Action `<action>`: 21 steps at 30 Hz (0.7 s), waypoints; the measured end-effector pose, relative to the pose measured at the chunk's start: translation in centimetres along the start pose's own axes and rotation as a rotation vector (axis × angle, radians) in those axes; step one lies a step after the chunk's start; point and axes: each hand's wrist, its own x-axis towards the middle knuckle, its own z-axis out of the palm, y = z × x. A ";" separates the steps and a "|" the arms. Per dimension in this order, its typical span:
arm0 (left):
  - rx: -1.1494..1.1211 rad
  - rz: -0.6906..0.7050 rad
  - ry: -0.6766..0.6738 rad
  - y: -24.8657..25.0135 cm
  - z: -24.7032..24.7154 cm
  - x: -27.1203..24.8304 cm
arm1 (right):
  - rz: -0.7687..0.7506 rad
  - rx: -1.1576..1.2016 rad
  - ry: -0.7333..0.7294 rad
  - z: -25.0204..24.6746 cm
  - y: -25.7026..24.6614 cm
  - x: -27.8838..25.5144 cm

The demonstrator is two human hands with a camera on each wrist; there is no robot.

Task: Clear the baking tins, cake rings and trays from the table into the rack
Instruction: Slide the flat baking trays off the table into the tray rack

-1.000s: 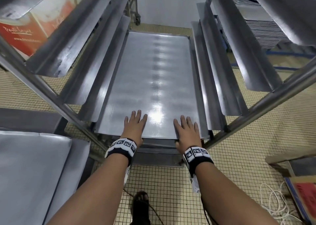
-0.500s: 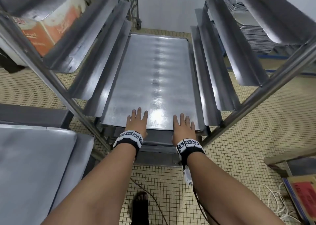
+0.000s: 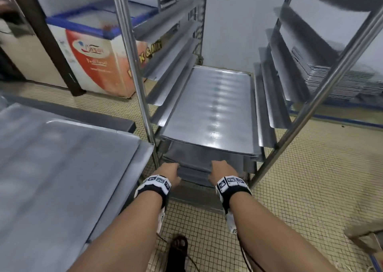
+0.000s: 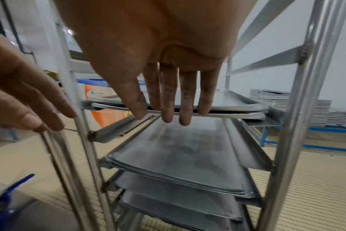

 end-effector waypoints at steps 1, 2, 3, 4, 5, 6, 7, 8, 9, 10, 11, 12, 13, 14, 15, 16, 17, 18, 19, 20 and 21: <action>-0.018 -0.030 0.027 -1.0 -0.3 -1.3 | -0.032 0.004 -0.005 0.0 -1.4 -0.8; -0.029 -0.059 0.053 -2.1 -0.5 -2.7 | -0.067 0.002 -0.005 0.1 -2.9 -1.6; -0.030 -0.087 0.078 -3.3 -0.7 -4.1 | -0.104 -0.001 -0.003 0.2 -4.4 -2.4; -0.027 -0.114 0.100 -4.6 -0.9 -5.6 | -0.142 -0.001 0.001 0.3 -5.9 -3.3; -0.032 -0.142 0.124 -6.0 -1.1 -7.0 | -0.183 0.002 0.003 0.6 -7.5 -4.1; -0.046 -0.177 0.148 -7.5 -1.2 -8.4 | -0.223 0.007 0.006 0.9 -9.0 -4.8; -0.076 -0.219 0.169 -9.1 -1.3 -9.8 | -0.263 0.012 0.006 1.2 -10.6 -5.6; -0.102 -0.271 0.179 -10.7 -1.4 -11.3 | -0.295 0.015 0.004 1.5 -12.1 -6.3; -0.118 -0.319 0.189 -12.4 -1.4 -12.7 | -0.325 0.018 -0.001 1.8 -13.7 -7.1; -0.127 -0.367 0.197 -14.2 -1.3 -14.1 | -0.357 0.021 -0.011 2.3 -15.3 -7.8; -0.132 -0.404 0.209 -15.9 -1.2 -15.7 | -0.388 0.026 -0.025 2.7 -16.8 -8.5; -0.131 -0.437 0.211 -17.3 -1.1 -17.1 | -0.411 0.034 -0.040 3.2 -18.0 -9.2; -0.132 -0.482 0.212 -19.3 -0.8 -19.0 | -0.447 0.035 -0.052 3.7 -19.7 -10.3; -0.135 -0.527 0.201 -20.8 -0.6 -20.8 | -0.475 0.038 -0.052 4.3 -21.1 -11.1; -0.136 -0.569 0.193 -22.4 -0.2 -22.5 | -0.500 0.044 -0.059 4.9 -22.4 -12.0; -0.138 -0.611 0.182 -23.8 0.1 -24.4 | -0.527 0.050 -0.070 5.6 -23.6 -12.8; -0.145 -0.651 0.168 -25.2 0.4 -26.2 | -0.557 0.044 -0.082 6.3 -24.9 -13.6; -0.157 -0.683 0.156 -26.6 0.8 -27.9 | -0.588 0.022 -0.088 7.1 -26.2 -14.3; -0.173 -0.706 0.148 -28.0 1.4 -29.5 | -0.615 -0.005 -0.090 7.9 -27.4 -15.1; -0.185 -0.725 0.141 -29.1 1.8 -31.1 | -0.635 -0.029 -0.081 8.7 -28.6 -15.9; -0.194 -0.736 0.146 -30.1 2.2 -32.7 | -0.634 -0.031 -0.075 9.5 -29.7 -16.8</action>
